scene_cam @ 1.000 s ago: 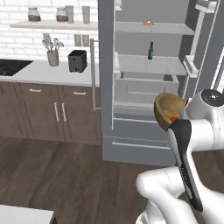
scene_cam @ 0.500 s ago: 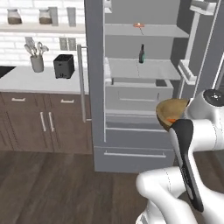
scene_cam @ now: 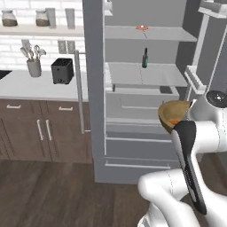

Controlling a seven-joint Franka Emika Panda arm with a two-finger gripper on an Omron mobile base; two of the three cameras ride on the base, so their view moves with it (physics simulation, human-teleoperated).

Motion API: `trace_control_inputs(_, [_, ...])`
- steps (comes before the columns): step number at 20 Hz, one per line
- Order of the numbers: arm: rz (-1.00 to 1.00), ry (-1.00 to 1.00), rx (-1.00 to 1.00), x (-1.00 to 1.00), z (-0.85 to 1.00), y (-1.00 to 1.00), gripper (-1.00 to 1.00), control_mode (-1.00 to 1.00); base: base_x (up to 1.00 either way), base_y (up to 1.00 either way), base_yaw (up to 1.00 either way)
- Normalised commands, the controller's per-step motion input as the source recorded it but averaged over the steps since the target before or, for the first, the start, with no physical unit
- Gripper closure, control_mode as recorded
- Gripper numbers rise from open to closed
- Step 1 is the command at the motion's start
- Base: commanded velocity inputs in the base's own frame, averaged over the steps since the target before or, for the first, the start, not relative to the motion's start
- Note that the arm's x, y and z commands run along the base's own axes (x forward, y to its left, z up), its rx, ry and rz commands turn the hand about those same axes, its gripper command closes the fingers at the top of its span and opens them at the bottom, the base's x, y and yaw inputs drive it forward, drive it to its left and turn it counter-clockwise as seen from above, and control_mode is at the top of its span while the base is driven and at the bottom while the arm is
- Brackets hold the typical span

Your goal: Pick the chicken drumstick and carrot from their plates and place them in the bowl. Then put the bowl in the fridge.

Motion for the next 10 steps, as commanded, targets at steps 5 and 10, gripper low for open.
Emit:
trace_control_inputs(5, [0.00,0.00,0.00,0.00,0.00,0.00,1.00,1.00,0.67,0.00,-0.02])
trace_control_inputs(10, [0.00,0.00,0.00,0.00,0.00,0.00,1.00,1.00,0.63,0.00,-0.01])
